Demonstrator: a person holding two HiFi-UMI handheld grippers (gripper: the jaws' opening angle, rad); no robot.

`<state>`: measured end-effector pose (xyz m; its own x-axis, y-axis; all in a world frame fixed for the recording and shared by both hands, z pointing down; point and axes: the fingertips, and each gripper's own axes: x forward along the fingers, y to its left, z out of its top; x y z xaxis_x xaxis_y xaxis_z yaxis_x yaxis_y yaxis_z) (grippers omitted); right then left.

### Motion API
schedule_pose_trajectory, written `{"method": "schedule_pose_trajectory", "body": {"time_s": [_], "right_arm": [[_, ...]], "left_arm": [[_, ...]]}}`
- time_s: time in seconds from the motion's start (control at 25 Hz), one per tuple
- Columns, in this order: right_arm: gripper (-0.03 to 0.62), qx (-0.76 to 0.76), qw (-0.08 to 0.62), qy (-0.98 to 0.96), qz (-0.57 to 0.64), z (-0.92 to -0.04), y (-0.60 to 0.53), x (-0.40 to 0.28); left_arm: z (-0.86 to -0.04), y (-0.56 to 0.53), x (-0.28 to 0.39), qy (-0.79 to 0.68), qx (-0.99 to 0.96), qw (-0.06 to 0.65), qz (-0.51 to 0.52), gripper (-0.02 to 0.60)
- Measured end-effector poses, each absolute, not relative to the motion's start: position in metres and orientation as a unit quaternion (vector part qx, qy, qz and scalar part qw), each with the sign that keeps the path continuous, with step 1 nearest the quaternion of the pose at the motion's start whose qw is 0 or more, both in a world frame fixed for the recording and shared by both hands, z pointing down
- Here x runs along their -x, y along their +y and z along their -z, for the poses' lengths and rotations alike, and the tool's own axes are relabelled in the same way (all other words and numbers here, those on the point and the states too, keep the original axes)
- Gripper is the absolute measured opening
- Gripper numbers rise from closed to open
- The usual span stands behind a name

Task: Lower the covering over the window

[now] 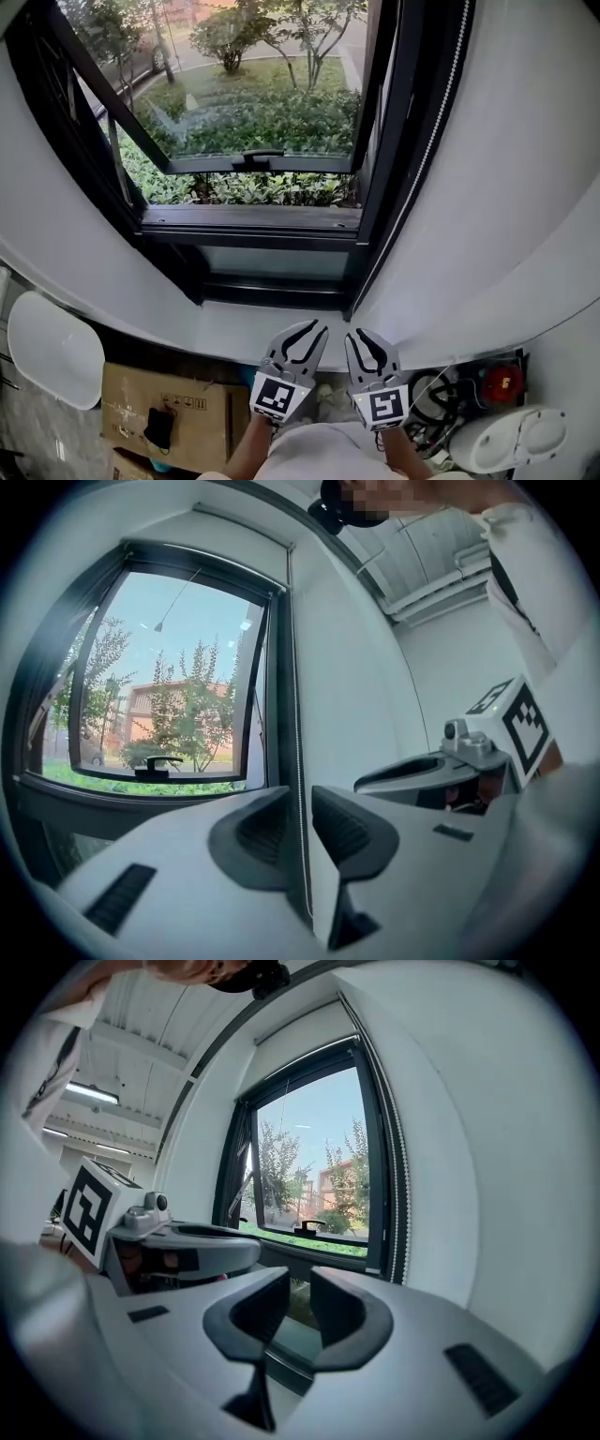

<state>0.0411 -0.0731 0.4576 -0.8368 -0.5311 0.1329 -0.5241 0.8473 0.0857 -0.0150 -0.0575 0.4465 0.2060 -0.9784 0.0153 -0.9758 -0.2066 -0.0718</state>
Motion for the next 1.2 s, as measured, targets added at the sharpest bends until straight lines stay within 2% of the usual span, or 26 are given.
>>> {"method": "schedule_pose_trajectory", "body": {"time_s": [0.6, 1.2], "right_arm": [[0.067, -0.358, 0.063, -0.931, 0.003, -0.455, -0.122, -0.025], [0.083, -0.496, 0.085, -0.864, -0.005, -0.463, -0.152, -0.038]], "left_arm": [[-0.45, -0.122, 0.04, 0.578, 0.815, 0.019, 0.028, 0.098], [-0.452, -0.183, 0.022, 0.464, 0.885, 0.03, 0.035, 0.109]]}}
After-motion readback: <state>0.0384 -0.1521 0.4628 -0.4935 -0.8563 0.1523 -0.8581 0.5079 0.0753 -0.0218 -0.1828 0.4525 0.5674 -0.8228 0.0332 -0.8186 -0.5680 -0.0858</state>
